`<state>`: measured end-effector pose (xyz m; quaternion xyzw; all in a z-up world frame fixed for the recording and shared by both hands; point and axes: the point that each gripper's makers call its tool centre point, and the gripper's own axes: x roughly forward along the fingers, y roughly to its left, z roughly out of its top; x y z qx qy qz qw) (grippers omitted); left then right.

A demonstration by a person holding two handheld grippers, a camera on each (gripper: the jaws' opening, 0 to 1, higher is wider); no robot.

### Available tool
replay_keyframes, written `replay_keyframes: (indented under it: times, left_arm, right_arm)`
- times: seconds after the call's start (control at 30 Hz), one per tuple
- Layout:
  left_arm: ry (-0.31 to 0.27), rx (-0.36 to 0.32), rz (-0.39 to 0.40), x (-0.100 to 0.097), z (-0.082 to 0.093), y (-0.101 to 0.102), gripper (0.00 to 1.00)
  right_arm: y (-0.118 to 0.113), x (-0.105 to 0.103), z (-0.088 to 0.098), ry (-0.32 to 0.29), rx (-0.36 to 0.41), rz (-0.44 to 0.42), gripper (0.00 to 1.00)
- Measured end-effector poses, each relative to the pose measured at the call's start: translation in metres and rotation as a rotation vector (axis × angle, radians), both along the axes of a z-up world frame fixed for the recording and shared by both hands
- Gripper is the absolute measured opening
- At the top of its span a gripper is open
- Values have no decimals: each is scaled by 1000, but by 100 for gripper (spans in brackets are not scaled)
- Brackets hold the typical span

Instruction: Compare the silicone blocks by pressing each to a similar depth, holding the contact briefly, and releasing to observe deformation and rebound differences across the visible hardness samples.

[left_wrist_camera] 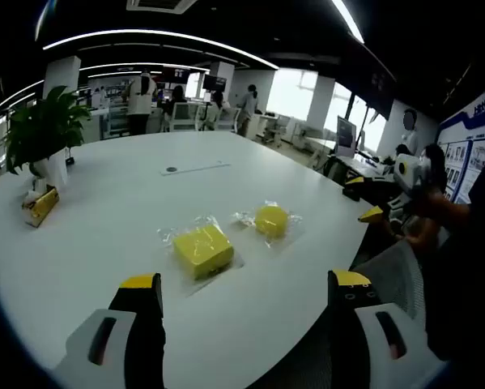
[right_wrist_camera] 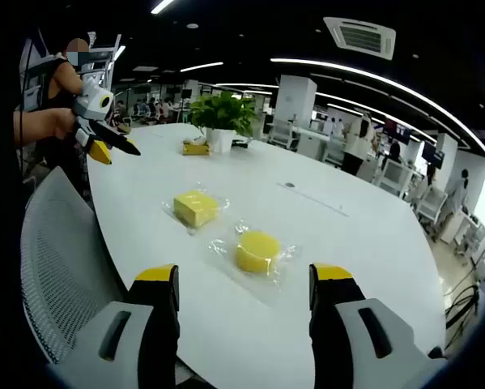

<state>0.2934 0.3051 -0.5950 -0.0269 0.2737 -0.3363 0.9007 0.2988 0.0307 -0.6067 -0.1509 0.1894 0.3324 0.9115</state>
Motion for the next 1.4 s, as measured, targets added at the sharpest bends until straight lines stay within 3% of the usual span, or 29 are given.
replay_keyframes:
  times: [0.57,0.83,0.97,1.1,1.23,1.33,1.4]
  left_arm:
    - [11,-7,16,-5,-5,3,84]
    - [-14,-8,21,-14,-5,7,86]
    - [-12,-10,8,-20,-9,6,83]
    - [33,18,-16,-27,-20,4,70]
    - [75,17,-50,-33,-25,-1,33]
    - [74,24,-32,-30,-27,-1,29]
    - [62,44,-48,-30,-28,-1,20]
  right_arm:
    - [5,-2,1,-2,20,24,60]
    - [5,-5,7,-17,54,49,62]
    - [-1,-4,2,21,79,24,61]
    - [-2,-4,-2,41,67,19,58]
    - [3,-3,-3,39,52,32,56]
    - [7,-2,-4,33,33,44,54]
    - [8,-3,-5,36,24,50,54]
